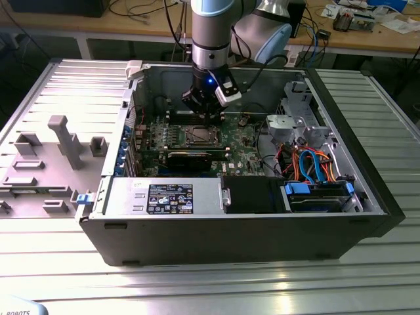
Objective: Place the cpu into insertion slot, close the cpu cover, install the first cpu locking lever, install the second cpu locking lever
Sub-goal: 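Install the first cpu locking lever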
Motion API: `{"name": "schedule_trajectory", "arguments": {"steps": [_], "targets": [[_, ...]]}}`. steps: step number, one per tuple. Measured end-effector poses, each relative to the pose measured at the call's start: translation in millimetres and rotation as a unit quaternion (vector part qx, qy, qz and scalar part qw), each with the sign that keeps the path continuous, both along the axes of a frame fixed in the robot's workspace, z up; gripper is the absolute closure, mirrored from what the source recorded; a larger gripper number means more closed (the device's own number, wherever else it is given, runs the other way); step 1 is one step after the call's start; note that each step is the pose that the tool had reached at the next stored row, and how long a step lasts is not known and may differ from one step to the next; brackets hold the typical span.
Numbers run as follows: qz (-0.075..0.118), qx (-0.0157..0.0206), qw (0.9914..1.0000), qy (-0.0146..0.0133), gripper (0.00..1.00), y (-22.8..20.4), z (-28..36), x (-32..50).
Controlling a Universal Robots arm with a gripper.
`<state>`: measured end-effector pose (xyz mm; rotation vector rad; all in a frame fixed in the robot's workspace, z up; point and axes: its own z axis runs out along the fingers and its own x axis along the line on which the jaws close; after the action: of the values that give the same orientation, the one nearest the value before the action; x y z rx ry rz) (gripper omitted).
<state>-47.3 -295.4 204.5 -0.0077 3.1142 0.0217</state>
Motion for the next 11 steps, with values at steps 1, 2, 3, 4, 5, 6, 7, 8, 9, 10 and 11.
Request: {"name": "schedule_trajectory", "arguments": {"steps": [1, 2, 3, 4, 5, 6, 7, 8, 9, 10, 11], "targets": [[0.000, -0.0012, 1.00000, 0.0000, 0.89, 0.0, -0.3, 0.0], [0.000, -0.0018, 1.00000, 0.0000, 0.89, 0.0, -0.5, 0.0], [0.000, -0.0024, 1.00000, 0.0000, 0.89, 0.0, -0.8, 0.0], [0.000, -0.0033, 0.99999, -0.0001, 0.89, 0.1, -1.8, 0.1], [0.000, -0.0035, 0.99999, -0.0001, 0.89, 0.1, -2.2, 0.1], [0.000, -0.0037, 0.99999, 0.0000, 0.89, 0.0, -2.4, 0.0], [0.000, -0.0039, 0.99999, 0.0001, 0.89, 0.0, -2.5, 0.0], [0.000, -0.0034, 0.99999, 0.0001, 0.89, 0.0, -2.5, -0.1], [0.000, 0.0003, 1.00000, 0.0000, 0.89, 0.0, -2.7, 0.0], [0.000, 0.0020, 1.00000, 0.0000, 0.89, 0.0, -2.7, 0.0], [0.000, 0.0032, 1.00000, 0.0000, 0.89, 0.0, -2.7, 0.0]]}}
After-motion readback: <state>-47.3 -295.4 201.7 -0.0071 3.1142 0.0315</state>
